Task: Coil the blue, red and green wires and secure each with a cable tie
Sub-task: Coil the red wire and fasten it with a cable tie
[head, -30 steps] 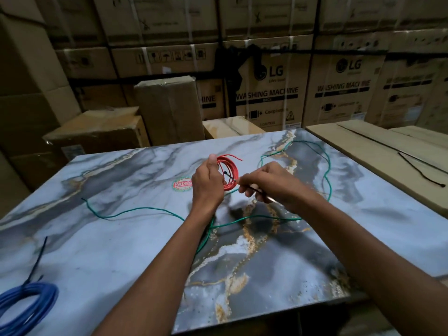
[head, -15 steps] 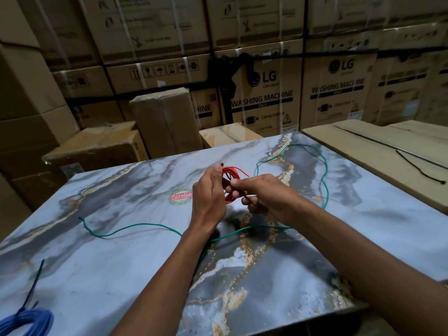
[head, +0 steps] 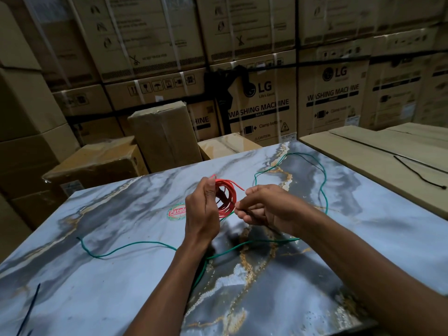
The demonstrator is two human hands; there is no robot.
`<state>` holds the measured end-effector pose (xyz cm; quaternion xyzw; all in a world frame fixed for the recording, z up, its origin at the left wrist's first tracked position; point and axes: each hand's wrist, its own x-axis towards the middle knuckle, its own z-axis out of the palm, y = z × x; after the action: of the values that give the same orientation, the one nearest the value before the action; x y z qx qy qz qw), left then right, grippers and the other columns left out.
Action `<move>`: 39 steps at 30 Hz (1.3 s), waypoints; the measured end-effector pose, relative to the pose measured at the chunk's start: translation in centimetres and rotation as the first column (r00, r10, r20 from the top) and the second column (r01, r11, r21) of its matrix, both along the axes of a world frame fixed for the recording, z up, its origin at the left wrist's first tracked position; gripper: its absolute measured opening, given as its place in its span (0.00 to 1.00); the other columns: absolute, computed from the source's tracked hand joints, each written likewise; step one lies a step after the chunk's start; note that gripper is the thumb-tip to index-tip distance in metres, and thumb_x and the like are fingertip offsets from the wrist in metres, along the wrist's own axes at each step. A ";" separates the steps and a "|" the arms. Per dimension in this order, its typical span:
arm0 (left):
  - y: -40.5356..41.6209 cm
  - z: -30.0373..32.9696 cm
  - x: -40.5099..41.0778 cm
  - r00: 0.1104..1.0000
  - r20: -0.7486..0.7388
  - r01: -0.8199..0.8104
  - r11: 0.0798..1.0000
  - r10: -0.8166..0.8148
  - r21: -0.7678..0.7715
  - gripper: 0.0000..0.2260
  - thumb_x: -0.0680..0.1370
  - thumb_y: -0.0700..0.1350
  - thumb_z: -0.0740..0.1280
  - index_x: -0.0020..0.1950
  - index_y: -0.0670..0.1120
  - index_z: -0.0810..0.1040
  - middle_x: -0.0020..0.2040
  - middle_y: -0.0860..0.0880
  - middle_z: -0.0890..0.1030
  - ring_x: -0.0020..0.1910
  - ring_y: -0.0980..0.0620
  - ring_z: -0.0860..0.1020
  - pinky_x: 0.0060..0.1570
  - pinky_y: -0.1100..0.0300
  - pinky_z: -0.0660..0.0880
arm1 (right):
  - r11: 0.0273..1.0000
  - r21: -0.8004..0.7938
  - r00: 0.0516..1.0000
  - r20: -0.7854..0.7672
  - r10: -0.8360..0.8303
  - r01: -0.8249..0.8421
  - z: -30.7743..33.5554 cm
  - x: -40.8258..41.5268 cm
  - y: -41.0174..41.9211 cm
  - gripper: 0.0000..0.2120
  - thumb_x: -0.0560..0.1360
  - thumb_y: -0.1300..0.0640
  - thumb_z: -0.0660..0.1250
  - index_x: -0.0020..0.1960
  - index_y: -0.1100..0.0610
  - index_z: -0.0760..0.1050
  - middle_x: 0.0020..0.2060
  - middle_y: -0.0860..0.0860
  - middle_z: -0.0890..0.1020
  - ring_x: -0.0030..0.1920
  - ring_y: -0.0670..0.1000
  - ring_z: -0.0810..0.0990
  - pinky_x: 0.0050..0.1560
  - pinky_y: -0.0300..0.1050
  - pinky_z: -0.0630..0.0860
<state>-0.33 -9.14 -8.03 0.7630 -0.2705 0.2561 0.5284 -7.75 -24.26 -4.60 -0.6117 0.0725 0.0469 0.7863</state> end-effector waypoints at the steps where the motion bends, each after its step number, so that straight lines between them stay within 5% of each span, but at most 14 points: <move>1: 0.0 0.0 0.0 1.000 0.004 0.003 1.000 -0.003 0.003 0.16 0.86 0.51 0.53 0.46 0.47 0.75 0.37 0.54 0.79 0.39 0.60 0.78 0.35 0.70 0.70 | 0.999 -0.031 1.000 -0.015 0.015 -0.016 0.1 -0.1 -0.1 0.07 0.75 0.71 0.69 0.44 0.61 0.76 0.39 0.61 0.84 0.34 0.51 0.82 0.32 0.38 0.79; 6: -0.1 -0.2 0.0 0.999 -0.007 0.054 0.998 -0.054 0.018 0.19 0.86 0.52 0.52 0.50 0.43 0.78 0.39 0.51 0.81 0.41 0.59 0.79 0.38 0.71 0.72 | 1.000 -0.020 1.000 0.014 0.011 -0.010 0.2 0.1 -0.2 0.06 0.74 0.66 0.73 0.49 0.58 0.82 0.40 0.54 0.86 0.34 0.46 0.80 0.34 0.35 0.75; 12: -0.2 0.0 -0.2 0.990 -0.086 0.104 0.993 -0.107 -0.048 0.21 0.84 0.55 0.51 0.52 0.45 0.79 0.43 0.53 0.82 0.44 0.58 0.80 0.42 0.70 0.72 | 0.995 0.052 0.984 0.156 -0.089 0.082 0.2 -0.2 0.0 0.21 0.70 0.66 0.78 0.62 0.62 0.78 0.46 0.61 0.87 0.39 0.50 0.86 0.38 0.36 0.80; 16: -0.3 -0.1 -0.3 0.981 -0.118 0.149 0.988 -0.154 -0.050 0.21 0.83 0.55 0.52 0.52 0.45 0.79 0.43 0.51 0.82 0.43 0.59 0.79 0.41 0.72 0.71 | 0.994 -0.040 0.971 0.222 -0.094 0.105 0.4 -0.7 0.1 0.22 0.69 0.66 0.79 0.61 0.61 0.78 0.44 0.64 0.86 0.41 0.55 0.87 0.42 0.40 0.83; 21: -0.4 -0.4 -0.2 0.978 -0.129 0.158 0.987 -0.162 -0.041 0.21 0.83 0.56 0.53 0.50 0.45 0.79 0.42 0.49 0.82 0.43 0.52 0.80 0.42 0.62 0.76 | 0.951 -0.271 0.946 0.320 -0.056 0.149 -0.1 -0.6 0.1 0.22 0.70 0.63 0.80 0.61 0.57 0.77 0.41 0.65 0.85 0.42 0.59 0.88 0.43 0.49 0.85; 24: -0.3 -0.3 0.0 0.979 -0.137 0.146 0.987 -0.154 -0.065 0.21 0.83 0.56 0.53 0.48 0.44 0.78 0.40 0.49 0.81 0.40 0.52 0.79 0.40 0.59 0.75 | 0.941 -0.328 0.959 0.283 0.019 0.078 0.8 -0.8 -0.9 0.25 0.68 0.53 0.81 0.62 0.54 0.78 0.41 0.58 0.86 0.41 0.52 0.87 0.42 0.45 0.83; 27: -0.4 -0.4 0.0 0.974 -0.166 0.139 0.986 -0.153 -0.096 0.22 0.83 0.57 0.53 0.48 0.42 0.78 0.39 0.48 0.81 0.41 0.48 0.79 0.41 0.57 0.75 | 0.924 -0.331 0.959 0.262 -0.107 0.193 1.3 0.2 -2.1 0.24 0.73 0.37 0.72 0.56 0.56 0.82 0.37 0.53 0.82 0.34 0.47 0.78 0.35 0.41 0.75; 29: -0.4 -0.5 -0.1 0.970 -0.179 0.147 0.983 -0.165 -0.107 0.23 0.83 0.57 0.53 0.49 0.41 0.79 0.39 0.48 0.81 0.41 0.47 0.79 0.41 0.56 0.76 | 0.940 -0.237 0.957 0.213 -0.196 0.245 1.1 1.4 -2.3 0.21 0.83 0.43 0.63 0.55 0.61 0.82 0.39 0.54 0.81 0.36 0.48 0.76 0.34 0.41 0.74; 32: -0.5 -0.6 -0.2 0.972 -0.170 0.150 0.985 -0.162 -0.080 0.23 0.82 0.58 0.53 0.50 0.42 0.79 0.38 0.49 0.81 0.39 0.51 0.79 0.41 0.56 0.75 | 0.876 -0.444 0.963 0.261 -0.072 0.186 0.9 3.3 -2.1 0.12 0.84 0.59 0.61 0.61 0.59 0.81 0.54 0.56 0.84 0.51 0.51 0.81 0.45 0.42 0.81; 35: -0.6 -0.6 -0.1 0.974 -0.159 0.153 0.985 -0.163 -0.075 0.21 0.83 0.57 0.53 0.50 0.44 0.79 0.37 0.52 0.81 0.38 0.56 0.79 0.40 0.64 0.74 | 0.816 -0.575 0.954 0.273 0.127 0.056 1.8 4.7 -1.4 0.18 0.85 0.60 0.54 0.69 0.54 0.76 0.66 0.53 0.79 0.67 0.52 0.75 0.57 0.46 0.76; 39: -0.6 -0.8 0.0 0.974 -0.153 0.160 0.985 -0.168 -0.062 0.19 0.85 0.54 0.54 0.52 0.45 0.80 0.41 0.52 0.83 0.42 0.57 0.81 0.42 0.68 0.74 | 0.802 -0.596 0.941 0.263 0.214 -0.016 2.1 5.4 -0.7 0.20 0.85 0.61 0.49 0.67 0.57 0.77 0.64 0.54 0.81 0.66 0.52 0.77 0.61 0.51 0.72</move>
<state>-0.35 -9.71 -8.80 0.7425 -0.2835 0.1570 0.5862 -2.35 -24.94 -2.48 -0.8267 -0.0818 -0.0286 0.5559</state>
